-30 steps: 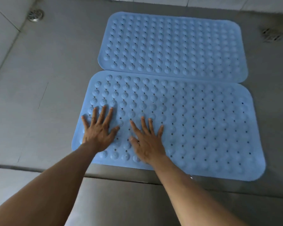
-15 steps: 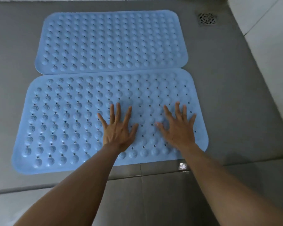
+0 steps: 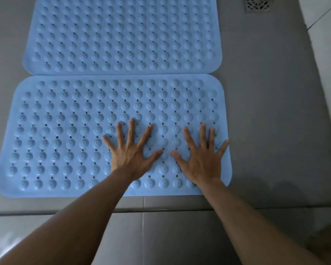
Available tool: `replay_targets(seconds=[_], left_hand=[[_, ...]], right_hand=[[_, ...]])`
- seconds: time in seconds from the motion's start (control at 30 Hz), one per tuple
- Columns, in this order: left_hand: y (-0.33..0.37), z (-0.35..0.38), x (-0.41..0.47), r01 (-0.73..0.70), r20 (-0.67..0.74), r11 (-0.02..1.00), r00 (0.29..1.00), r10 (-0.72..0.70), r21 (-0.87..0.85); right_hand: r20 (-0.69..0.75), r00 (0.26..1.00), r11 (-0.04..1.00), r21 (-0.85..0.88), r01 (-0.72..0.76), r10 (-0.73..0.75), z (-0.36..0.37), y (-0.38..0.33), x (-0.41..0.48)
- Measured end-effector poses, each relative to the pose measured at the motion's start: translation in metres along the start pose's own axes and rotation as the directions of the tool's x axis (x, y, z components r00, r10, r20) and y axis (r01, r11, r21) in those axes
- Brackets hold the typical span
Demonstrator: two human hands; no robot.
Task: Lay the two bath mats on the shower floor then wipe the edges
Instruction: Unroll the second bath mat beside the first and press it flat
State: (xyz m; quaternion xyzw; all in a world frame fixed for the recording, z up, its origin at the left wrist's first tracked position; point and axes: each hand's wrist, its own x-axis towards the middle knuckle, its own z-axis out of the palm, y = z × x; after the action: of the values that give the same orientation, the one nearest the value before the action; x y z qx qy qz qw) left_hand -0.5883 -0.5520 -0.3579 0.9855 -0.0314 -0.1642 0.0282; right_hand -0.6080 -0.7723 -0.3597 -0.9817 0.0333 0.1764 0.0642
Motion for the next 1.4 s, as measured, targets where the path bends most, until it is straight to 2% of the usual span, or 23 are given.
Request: replay_targets(seconds=[0.47, 0.57, 0.7, 0.77, 0.87, 1.07, 1.3, 1.4], left_hand=[[0.005, -0.010, 0.000, 0.010, 0.049, 0.999, 0.999, -0.008, -0.036], [0.002, -0.012, 0.001, -0.003, 0.078, 0.999, 0.997, 0.007, -0.044], [-0.006, -0.023, 0.002, -0.043, 0.197, 0.999, 0.979, 0.046, -0.022], [-0.009, -0.037, 0.002, -0.054, 0.236, 0.998, 0.971, 0.048, 0.018], [-0.006, -0.067, -0.001, -0.082, 0.186, 0.997, 0.980, 0.077, 0.016], [0.004, -0.181, -0.028, -0.189, 0.041, 0.982, 0.981, 0.189, -0.019], [0.012, -0.383, -0.091, -0.183, 0.047, 0.982, 0.982, 0.185, -0.036], [0.023, -0.476, -0.124, -0.170, 0.041, 0.985, 0.984, 0.172, -0.037]], right_hand=[[0.014, 1.000, 1.000, -0.008, 0.003, -0.003, -0.003, 0.002, 0.001], [0.060, 0.998, 1.000, -0.005, 0.008, -0.008, -0.006, 0.002, 0.003], [0.177, 0.984, 0.999, 0.039, 0.026, -0.033, -0.023, 0.004, 0.000], [0.147, 0.989, 0.999, 0.044, 0.011, -0.017, -0.038, 0.000, -0.006], [0.062, 0.997, 0.999, 0.019, 0.037, -0.038, -0.067, -0.014, -0.014], [-0.017, 0.999, 0.999, 0.000, 0.040, -0.040, -0.173, -0.035, -0.049], [-0.011, 0.998, 0.997, 0.048, 0.058, -0.057, -0.368, -0.061, -0.121], [-0.027, 0.999, 0.990, 0.138, 0.038, -0.035, -0.464, -0.071, -0.155]])
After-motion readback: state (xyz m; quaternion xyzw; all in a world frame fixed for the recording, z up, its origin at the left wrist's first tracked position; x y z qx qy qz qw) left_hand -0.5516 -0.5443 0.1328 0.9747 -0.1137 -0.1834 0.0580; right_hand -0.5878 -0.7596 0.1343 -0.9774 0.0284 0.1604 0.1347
